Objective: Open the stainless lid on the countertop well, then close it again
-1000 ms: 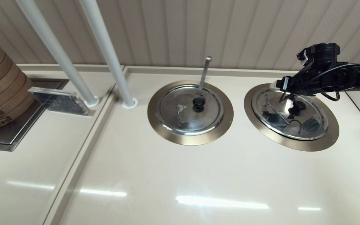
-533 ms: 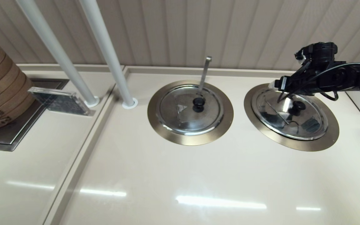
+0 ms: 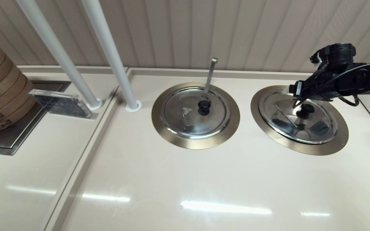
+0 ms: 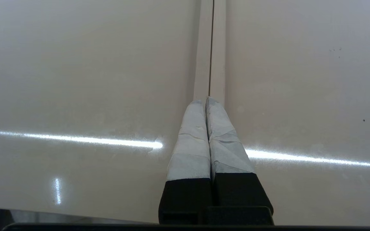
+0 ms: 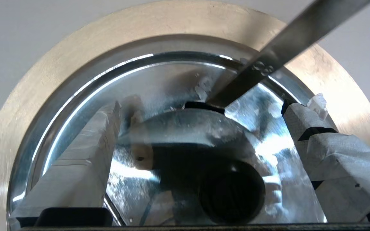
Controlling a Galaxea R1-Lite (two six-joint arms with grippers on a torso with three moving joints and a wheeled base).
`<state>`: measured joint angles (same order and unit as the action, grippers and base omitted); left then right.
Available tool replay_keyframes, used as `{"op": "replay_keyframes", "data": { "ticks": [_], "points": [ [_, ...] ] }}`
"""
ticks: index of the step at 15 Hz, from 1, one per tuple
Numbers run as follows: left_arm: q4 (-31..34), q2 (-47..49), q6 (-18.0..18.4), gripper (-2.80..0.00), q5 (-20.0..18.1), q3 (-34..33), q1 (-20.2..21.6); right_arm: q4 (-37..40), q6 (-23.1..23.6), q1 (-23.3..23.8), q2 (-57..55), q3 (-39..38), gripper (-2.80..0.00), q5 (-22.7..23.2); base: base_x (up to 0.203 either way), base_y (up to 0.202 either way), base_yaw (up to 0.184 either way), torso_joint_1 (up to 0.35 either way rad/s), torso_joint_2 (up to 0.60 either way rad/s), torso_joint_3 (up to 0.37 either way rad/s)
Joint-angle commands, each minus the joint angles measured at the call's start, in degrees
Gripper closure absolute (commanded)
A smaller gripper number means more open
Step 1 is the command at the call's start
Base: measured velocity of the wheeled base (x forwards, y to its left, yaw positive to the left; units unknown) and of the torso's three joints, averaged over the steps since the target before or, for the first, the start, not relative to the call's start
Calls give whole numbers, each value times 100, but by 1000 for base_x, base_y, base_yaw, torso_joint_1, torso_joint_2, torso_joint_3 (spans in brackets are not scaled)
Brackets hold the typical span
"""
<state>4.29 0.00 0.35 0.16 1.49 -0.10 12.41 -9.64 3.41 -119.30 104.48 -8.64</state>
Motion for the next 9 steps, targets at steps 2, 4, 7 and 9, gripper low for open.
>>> {"op": "replay_keyframes", "data": {
  "ticks": [2, 4, 7, 9],
  "points": [
    [2, 0, 0, 0, 2, 1, 1, 231, 5, -7, 516, -272, -280, -21, 0, 0, 0, 0, 0, 0],
    [2, 0, 0, 0, 2, 1, 1, 332, 82, 4, 962, -554, -280, -27, 0, 0, 0, 0, 0, 0],
    [2, 0, 0, 0, 2, 1, 1, 394, 302, 22, 2031, -1226, -280, 62, 0, 0, 0, 0, 0, 0],
    [2, 0, 0, 0, 2, 1, 1, 408, 403, 11, 2922, -1712, -280, 251, 0, 0, 0, 0, 0, 0]
  ]
}}
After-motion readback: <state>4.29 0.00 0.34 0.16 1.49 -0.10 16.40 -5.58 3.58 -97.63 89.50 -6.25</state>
